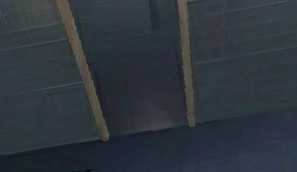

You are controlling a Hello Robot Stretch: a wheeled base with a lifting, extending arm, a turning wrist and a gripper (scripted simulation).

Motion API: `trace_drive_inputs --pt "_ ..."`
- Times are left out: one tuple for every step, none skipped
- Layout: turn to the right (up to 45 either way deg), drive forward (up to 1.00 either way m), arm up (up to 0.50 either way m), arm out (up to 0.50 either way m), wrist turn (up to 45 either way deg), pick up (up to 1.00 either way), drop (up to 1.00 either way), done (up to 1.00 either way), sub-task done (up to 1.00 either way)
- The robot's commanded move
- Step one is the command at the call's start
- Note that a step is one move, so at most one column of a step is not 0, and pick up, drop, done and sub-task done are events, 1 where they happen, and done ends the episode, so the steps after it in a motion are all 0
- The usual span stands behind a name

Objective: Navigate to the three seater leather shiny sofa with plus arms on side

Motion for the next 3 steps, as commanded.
trace_drive_inputs --pt "0.0 1.0 0.0 0.0 0.0 0.0 0.0 0.0 0.0" --pt "0.0 0.35 0.0 0.0 0.0 0.0 0.0 0.0 0.0" --pt "-9.0 0.0 0.0 0.0 0.0 0.0 0.0 0.0 0.0"
